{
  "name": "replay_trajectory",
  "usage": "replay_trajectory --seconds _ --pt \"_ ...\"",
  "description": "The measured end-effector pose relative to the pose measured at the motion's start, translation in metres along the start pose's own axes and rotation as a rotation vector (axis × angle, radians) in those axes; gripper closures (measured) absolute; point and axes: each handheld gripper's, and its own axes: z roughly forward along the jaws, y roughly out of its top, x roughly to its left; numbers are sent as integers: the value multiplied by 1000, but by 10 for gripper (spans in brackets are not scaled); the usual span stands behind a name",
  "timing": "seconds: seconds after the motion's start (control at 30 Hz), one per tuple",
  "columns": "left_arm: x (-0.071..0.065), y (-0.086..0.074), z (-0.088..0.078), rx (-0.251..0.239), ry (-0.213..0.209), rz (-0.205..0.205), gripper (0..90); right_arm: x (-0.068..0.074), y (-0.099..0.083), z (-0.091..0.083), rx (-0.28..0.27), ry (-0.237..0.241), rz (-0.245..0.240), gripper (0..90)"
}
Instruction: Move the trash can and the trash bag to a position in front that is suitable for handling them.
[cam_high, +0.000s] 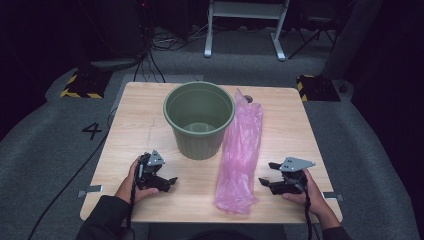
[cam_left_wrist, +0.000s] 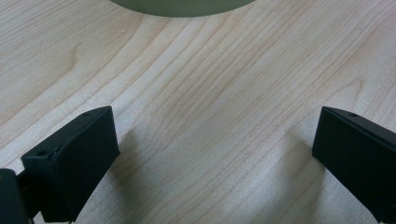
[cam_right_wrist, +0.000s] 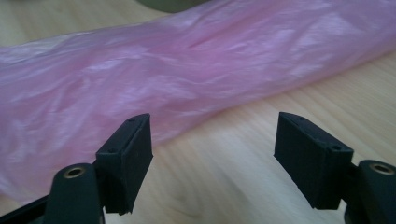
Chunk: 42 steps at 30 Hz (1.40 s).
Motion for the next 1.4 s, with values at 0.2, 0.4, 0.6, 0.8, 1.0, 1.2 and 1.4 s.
replay_trajectory --seconds 0.2,0.4,0.6,0.8,1.0,1.2,1.4 --pt "-2 2 1 6 10 -15 0 14 7 11 0 38 -29 311" --pt "-7 3 1 17 23 -29 3 28 11 32 29 75 -49 402" --pt "-4 6 2 14 21 -6 11 43 17 52 57 111 -63 432" --pt "3 13 8 -31 21 7 127 47 17 56 64 121 -62 423" --pt "1 18 8 -34 20 11 178 51 12 52 57 116 -53 413" --pt "7 33 -3 -109 13 -31 160 56 10 48 60 130 -64 386" --pt "13 46 -11 -167 17 -51 158 58 10 48 63 137 -68 364"
